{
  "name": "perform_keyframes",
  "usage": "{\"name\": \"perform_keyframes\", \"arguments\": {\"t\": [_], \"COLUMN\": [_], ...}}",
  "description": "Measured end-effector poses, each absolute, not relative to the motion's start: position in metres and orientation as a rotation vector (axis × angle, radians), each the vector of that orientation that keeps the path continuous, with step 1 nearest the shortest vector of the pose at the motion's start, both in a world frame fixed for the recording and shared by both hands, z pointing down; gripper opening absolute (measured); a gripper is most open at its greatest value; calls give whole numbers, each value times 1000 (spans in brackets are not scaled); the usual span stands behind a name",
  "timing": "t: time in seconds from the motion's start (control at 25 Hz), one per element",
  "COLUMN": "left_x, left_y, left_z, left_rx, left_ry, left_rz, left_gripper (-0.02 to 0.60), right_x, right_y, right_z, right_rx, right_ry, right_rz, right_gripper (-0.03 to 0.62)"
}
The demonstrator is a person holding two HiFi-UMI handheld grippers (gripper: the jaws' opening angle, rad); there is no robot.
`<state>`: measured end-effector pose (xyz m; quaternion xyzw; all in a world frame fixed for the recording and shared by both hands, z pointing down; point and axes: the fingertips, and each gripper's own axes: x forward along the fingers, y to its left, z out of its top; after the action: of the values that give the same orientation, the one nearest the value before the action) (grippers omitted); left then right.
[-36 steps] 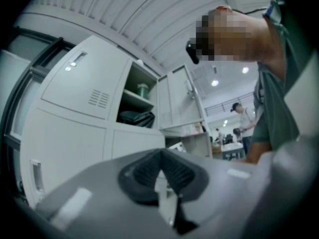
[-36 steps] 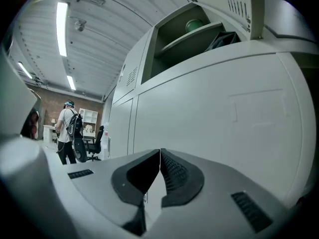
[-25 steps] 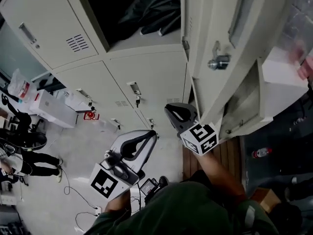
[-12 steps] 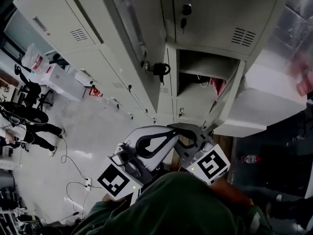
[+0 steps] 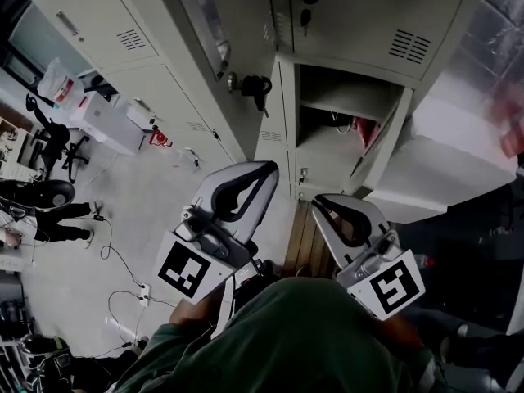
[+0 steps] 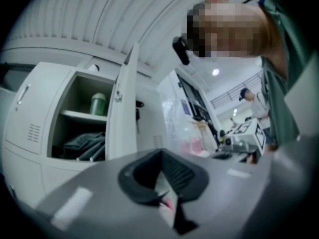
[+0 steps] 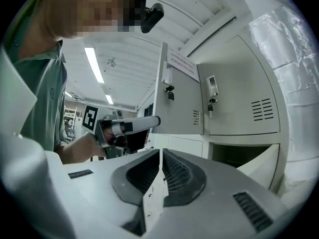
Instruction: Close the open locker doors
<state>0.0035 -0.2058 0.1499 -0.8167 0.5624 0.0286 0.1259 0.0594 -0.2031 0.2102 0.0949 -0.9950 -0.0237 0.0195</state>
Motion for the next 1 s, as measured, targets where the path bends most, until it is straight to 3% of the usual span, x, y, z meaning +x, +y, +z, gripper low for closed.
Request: {"name": "perform_keyframes", "arguments": {"t": [0.52, 1.0], "left_x": [-93, -171], "left_y": [-218, -268], "left_z": [162, 173], "left_rx": [-2184, -2299], "left_ry": [1855, 1648], "left_rz": [-62, 39], "left_gripper": [0, 0], "right_x": [34, -50], "right_y": [-200, -222], "right_z": [207, 232], "right_rx": [285, 509], "right_ry": [-3130, -3122], "right_rz": [-119, -136], "right_gripper": [-6, -6]}}
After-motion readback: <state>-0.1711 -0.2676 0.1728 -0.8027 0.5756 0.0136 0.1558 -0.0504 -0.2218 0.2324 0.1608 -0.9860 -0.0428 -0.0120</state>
